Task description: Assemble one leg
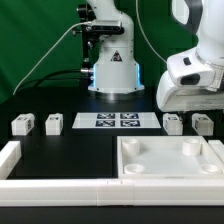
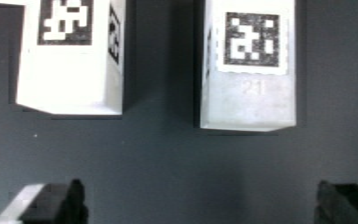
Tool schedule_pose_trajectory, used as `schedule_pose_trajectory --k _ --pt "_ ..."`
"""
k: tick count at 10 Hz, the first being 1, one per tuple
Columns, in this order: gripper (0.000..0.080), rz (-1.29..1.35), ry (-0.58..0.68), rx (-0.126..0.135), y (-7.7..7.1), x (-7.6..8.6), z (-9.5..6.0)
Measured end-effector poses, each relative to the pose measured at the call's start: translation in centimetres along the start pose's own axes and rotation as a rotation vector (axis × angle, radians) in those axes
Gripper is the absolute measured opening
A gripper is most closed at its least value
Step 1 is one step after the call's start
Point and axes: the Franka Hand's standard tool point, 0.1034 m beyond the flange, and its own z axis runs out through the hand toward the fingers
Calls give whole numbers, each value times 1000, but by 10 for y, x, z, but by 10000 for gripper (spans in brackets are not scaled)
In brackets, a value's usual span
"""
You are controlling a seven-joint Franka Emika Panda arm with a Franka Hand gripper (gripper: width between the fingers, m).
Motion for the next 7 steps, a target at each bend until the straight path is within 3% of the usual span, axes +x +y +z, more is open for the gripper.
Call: schedule_pose_trajectory --k 2,5,7 --pt "649 13 -3 14 -1 -1 6" --pt "649 4 -4 7 -21 -7 12" --pt "649 -7 -14 3 -26 -11 13"
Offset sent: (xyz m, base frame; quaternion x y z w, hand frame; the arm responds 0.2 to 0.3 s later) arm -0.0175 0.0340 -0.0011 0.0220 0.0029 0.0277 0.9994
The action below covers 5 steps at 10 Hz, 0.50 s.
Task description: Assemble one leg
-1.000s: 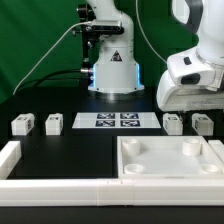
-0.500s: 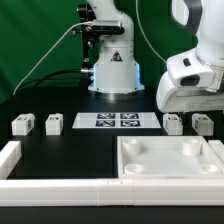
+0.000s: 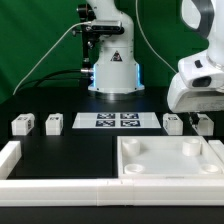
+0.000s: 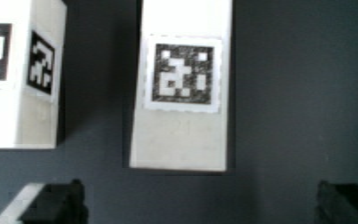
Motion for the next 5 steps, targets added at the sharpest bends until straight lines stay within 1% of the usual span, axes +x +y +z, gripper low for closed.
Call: schedule_pose_trajectory --k 1,2,3,4,5 --pt "649 2 -38 -5 2 -2 1" --pt "649 3 -33 -3 2 1 1" --pt "649 1 -61 -7 3 -3 2" --pt "649 -1 -201 -25 7 -13 4" --pt "649 8 -245 -24 5 -5 7"
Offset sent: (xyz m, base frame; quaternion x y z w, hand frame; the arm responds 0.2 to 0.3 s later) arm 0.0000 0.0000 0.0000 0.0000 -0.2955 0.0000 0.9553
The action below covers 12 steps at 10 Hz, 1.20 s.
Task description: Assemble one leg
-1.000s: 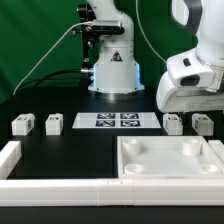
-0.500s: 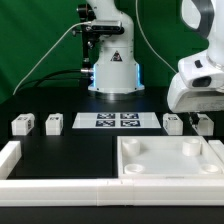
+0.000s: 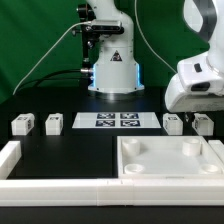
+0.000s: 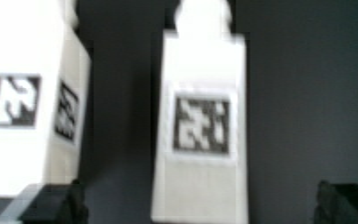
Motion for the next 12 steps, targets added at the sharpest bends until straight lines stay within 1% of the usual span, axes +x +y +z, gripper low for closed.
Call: schedule_pose_trajectory --k 3,5,8,10,11,12 --pt "649 -3 -8 -2 -2 1 2" --pt "649 -2 -16 -2 -2 1 8" --pt "649 -2 -79 -9 -1 -2 20" --pt "649 -3 -88 -10 -1 -3 20" --pt "649 -2 -125 -13 0 -4 23" --pt "649 -2 -119 -11 0 -1 24"
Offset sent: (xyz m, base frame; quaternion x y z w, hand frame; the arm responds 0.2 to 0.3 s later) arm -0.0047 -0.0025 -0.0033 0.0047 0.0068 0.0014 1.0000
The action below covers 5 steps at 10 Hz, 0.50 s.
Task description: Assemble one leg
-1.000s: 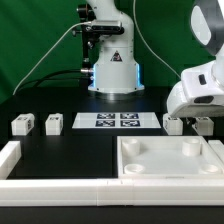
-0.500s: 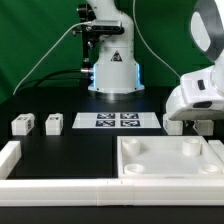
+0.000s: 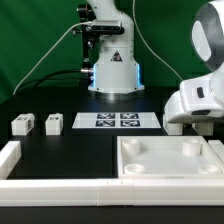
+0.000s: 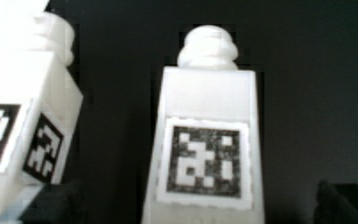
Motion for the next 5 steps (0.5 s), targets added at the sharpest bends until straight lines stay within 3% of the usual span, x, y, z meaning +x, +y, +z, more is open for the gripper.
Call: schedule_pose_trajectory --k 5 --pt "649 0 -23 -2 1 -1 4"
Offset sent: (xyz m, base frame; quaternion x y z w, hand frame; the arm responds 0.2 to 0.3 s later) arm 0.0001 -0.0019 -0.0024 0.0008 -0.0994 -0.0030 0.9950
